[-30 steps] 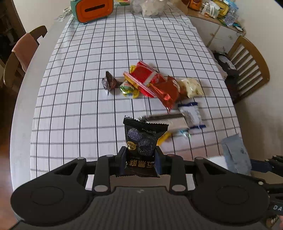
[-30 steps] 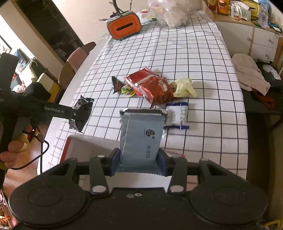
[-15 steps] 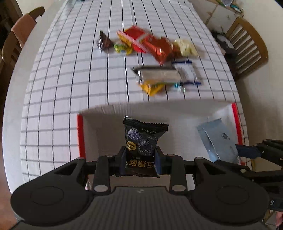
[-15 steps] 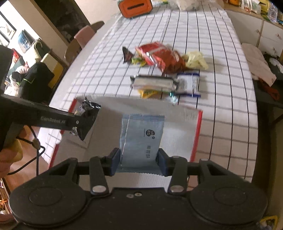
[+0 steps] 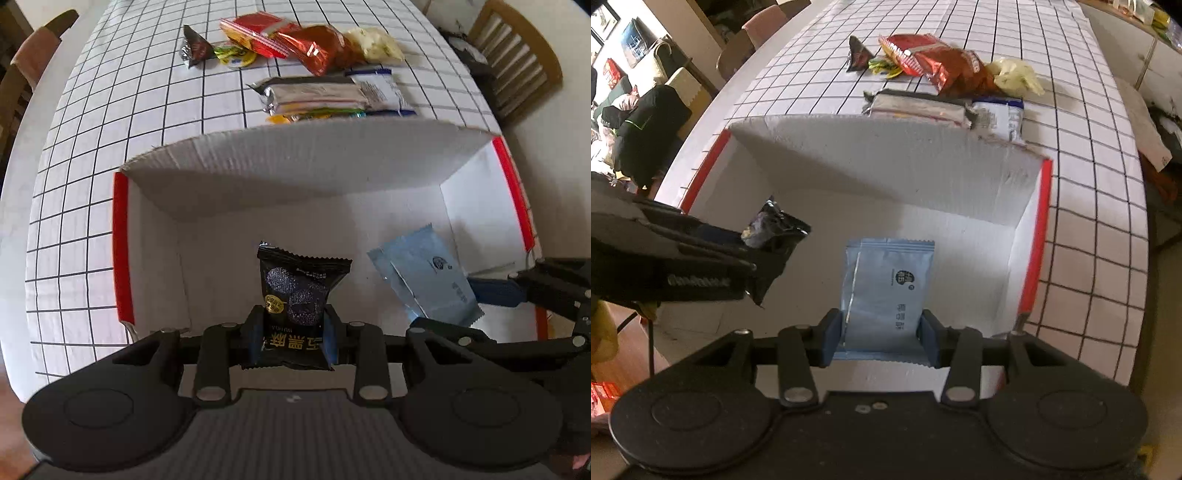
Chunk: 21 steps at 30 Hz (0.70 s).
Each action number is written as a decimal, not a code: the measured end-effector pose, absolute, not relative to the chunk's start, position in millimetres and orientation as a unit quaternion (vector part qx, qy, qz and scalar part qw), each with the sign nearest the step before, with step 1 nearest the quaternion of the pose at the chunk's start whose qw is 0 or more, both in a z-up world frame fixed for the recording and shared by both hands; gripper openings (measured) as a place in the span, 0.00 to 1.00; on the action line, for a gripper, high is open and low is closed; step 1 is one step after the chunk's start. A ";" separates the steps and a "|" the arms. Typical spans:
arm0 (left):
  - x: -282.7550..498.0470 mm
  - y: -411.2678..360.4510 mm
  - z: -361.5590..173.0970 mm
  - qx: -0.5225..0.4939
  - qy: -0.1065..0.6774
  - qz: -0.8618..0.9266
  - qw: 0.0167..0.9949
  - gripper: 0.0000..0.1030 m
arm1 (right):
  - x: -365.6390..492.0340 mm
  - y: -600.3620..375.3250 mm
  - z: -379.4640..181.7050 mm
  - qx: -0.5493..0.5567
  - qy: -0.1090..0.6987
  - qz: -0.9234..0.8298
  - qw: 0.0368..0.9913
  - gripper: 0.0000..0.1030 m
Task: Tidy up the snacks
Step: 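Open the left tool over the box while the right tool releases the blue packet inside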
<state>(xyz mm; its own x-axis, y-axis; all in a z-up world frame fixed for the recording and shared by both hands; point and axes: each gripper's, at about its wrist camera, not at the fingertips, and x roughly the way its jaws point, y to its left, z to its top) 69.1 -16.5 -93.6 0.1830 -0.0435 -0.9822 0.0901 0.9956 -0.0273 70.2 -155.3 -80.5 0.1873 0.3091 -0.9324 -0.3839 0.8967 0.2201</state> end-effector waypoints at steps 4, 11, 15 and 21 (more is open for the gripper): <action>71.0 -17.5 -103.3 0.023 0.655 -0.040 0.754 0.31 | 69.4 -150.6 -81.7 -0.043 0.597 0.226 0.768 0.43; 71.8 -19.4 -108.7 0.020 0.666 -0.043 0.745 0.31 | 72.8 -147.2 -85.6 -0.040 0.609 0.225 0.760 0.43; 71.5 -20.5 -109.1 0.023 0.666 -0.043 0.745 0.31 | 72.4 -146.5 -86.8 -0.040 0.612 0.224 0.757 0.43; 71.1 -19.9 -103.3 0.025 0.656 -0.045 0.753 0.33 | 72.8 -150.4 -81.3 -0.033 0.610 0.226 0.759 0.45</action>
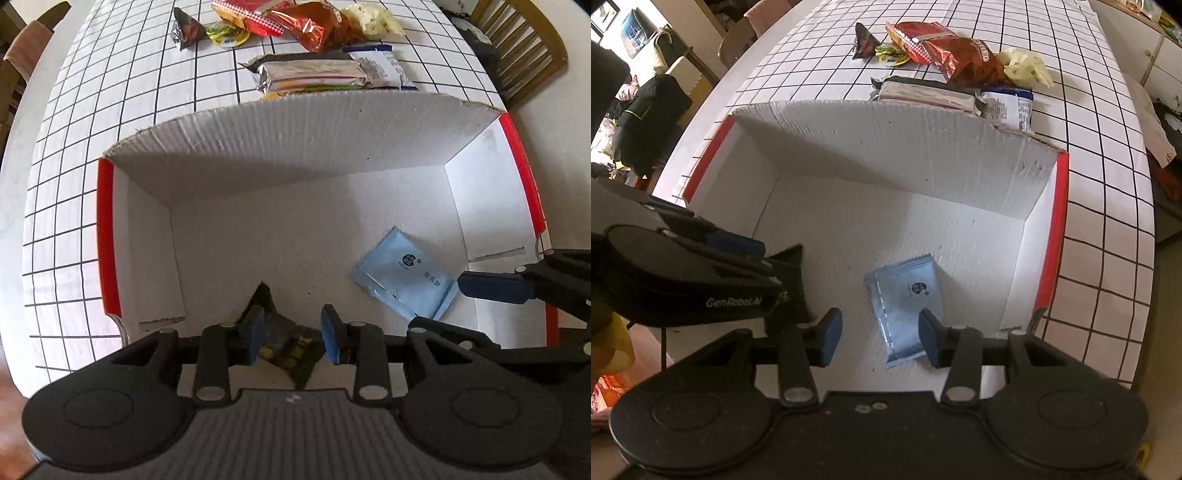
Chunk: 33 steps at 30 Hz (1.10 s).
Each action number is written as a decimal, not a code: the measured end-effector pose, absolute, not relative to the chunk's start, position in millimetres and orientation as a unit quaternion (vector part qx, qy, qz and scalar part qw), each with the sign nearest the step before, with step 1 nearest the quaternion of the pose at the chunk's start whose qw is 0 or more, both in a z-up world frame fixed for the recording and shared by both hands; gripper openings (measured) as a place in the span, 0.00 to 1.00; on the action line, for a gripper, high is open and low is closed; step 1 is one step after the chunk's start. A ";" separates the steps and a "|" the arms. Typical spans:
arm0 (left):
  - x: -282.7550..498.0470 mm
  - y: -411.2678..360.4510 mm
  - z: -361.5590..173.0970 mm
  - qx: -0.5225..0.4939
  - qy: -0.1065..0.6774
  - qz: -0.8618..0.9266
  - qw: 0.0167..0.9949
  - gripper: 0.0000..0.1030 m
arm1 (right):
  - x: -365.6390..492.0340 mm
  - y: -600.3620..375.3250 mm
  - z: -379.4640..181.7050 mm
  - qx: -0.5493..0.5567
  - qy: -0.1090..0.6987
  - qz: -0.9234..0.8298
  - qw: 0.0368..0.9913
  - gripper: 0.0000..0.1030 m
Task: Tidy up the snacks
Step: 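Open the left tool over the box while the right tool releases the blue packet inside, then move both tools back toward the snack pile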
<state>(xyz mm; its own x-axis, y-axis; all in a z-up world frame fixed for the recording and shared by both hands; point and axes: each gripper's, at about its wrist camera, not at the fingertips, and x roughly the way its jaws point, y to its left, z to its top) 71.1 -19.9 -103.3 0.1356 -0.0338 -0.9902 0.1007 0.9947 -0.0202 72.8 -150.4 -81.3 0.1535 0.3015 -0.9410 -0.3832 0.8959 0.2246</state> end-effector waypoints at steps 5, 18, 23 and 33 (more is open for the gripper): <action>69.4 -17.6 -91.0 0.025 0.638 -0.046 0.768 0.41 | 74.0 -155.0 -70.6 -0.026 0.602 0.228 0.765 0.48; 69.1 -18.4 -44.6 0.039 0.569 -0.049 0.820 0.63 | 78.8 -165.8 -28.4 -0.009 0.556 0.229 0.799 0.60; 69.6 -15.4 -26.2 0.036 0.539 -0.051 0.840 0.69 | 85.5 -173.3 -13.6 0.002 0.537 0.227 0.812 0.65; 90.7 1.8 4.9 0.026 0.494 -0.045 0.868 0.78 | 111.4 -190.7 15.7 0.033 0.499 0.210 0.840 0.80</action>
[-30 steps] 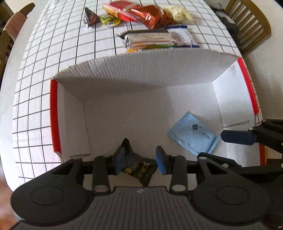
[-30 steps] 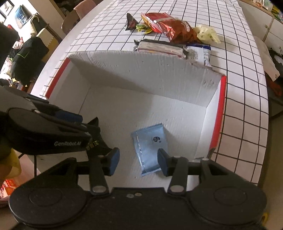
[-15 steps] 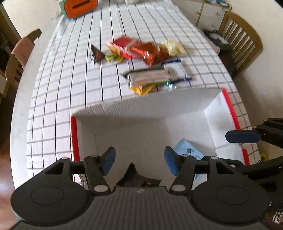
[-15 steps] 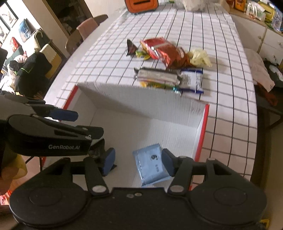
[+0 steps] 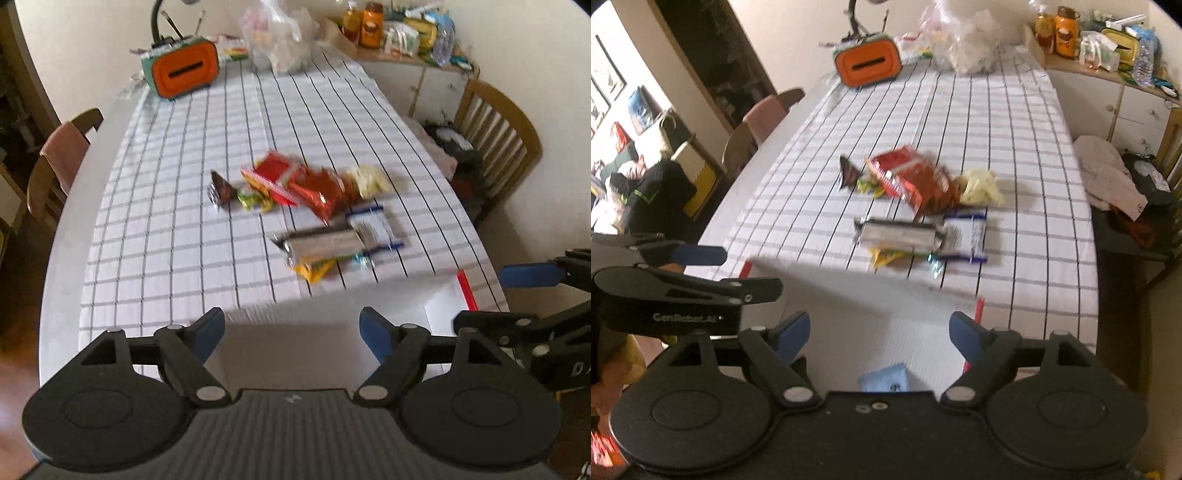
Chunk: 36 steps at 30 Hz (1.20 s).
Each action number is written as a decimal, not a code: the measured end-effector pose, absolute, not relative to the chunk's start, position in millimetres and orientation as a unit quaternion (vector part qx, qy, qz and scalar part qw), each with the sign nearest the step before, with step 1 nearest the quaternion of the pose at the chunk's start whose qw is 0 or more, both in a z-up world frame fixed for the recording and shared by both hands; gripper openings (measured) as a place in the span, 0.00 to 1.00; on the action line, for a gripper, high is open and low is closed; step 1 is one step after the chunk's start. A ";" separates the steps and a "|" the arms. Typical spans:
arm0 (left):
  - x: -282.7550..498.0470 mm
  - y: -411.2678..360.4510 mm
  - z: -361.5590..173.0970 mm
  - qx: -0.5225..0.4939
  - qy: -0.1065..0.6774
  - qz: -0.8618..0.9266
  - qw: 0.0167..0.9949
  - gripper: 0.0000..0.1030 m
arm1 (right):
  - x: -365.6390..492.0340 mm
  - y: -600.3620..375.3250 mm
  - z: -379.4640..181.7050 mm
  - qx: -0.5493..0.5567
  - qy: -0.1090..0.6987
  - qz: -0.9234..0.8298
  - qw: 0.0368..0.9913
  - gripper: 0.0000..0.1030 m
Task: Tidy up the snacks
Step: 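Move both tools back toward the snack pile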
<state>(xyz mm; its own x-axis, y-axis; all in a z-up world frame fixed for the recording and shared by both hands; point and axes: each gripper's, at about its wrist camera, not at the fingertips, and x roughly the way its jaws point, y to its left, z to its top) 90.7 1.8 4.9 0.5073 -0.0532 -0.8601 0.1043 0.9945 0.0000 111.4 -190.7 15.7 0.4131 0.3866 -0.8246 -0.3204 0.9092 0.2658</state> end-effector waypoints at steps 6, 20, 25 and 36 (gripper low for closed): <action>119.7 24.7 23.4 0.015 0.460 -0.014 0.887 0.81 | 137.7 -201.0 29.4 0.049 0.479 0.185 0.857 0.92; 214.8 63.1 3.9 0.027 0.484 0.007 0.875 0.81 | 227.2 -203.8 -4.6 0.078 0.522 0.124 0.840 0.92; 244.0 71.7 -20.9 0.032 0.509 0.004 0.860 0.81 | 253.5 -194.0 -33.3 0.076 0.557 0.114 0.819 0.91; 290.4 90.7 -87.8 0.047 0.566 0.027 0.823 0.81 | 289.7 -182.8 -84.6 0.063 0.609 0.089 0.785 0.84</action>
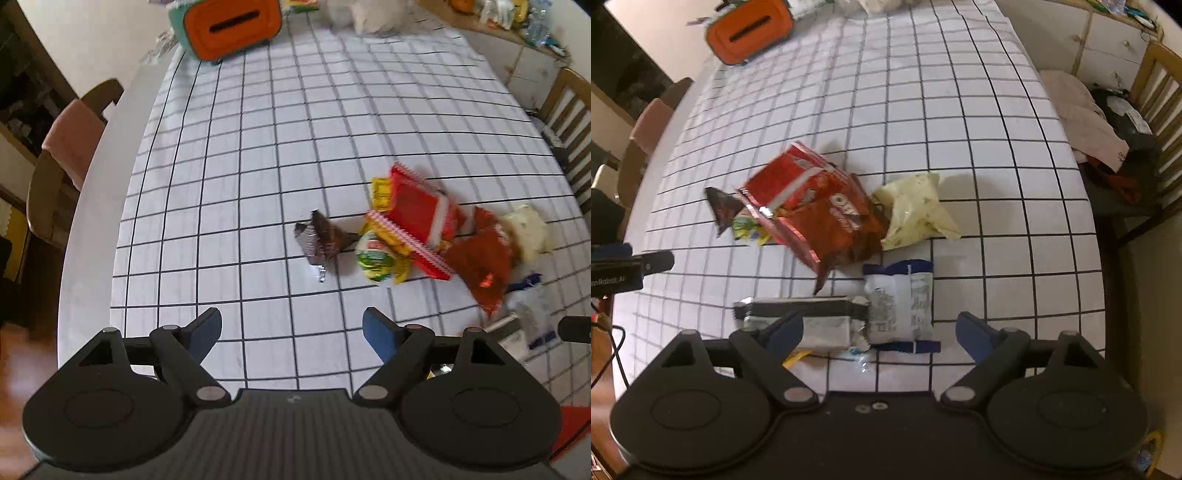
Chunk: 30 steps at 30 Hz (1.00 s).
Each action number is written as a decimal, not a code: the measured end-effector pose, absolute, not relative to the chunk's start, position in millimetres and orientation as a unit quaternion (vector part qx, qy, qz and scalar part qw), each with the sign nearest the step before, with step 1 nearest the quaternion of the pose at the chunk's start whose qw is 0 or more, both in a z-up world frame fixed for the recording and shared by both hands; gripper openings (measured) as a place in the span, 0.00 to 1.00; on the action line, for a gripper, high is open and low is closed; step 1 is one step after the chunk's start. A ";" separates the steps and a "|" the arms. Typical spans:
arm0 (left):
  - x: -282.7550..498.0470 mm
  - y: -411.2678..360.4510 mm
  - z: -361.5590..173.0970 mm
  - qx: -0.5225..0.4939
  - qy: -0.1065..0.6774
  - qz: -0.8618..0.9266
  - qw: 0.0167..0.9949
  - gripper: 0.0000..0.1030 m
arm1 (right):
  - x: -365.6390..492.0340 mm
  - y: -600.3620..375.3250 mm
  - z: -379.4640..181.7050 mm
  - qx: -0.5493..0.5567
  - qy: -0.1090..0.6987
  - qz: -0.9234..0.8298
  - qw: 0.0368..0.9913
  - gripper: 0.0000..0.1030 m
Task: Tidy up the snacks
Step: 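Grasp the dark chocolate wrapper with the left tool while the right tool grasps the white packet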
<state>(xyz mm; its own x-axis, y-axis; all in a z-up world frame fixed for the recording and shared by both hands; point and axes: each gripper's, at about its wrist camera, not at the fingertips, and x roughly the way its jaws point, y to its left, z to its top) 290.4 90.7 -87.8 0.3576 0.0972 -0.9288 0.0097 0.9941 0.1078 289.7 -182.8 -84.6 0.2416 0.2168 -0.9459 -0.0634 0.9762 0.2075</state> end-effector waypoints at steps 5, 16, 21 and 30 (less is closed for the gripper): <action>303.8 100.2 -103.4 0.026 0.573 0.038 0.818 0.81 | 302.6 -179.4 -103.0 0.068 0.621 0.068 0.778 0.80; 323.6 101.7 -119.1 0.022 0.563 0.050 0.824 0.81 | 319.6 -167.4 -134.5 0.052 0.639 0.049 0.766 0.70; 336.1 107.1 -127.1 -0.001 0.565 0.053 0.824 0.81 | 322.3 -164.3 -142.4 0.050 0.643 0.051 0.762 0.64; 362.3 111.9 -140.0 -0.058 0.570 0.064 0.817 0.81 | 328.0 -160.8 -151.9 0.033 0.648 0.046 0.759 0.58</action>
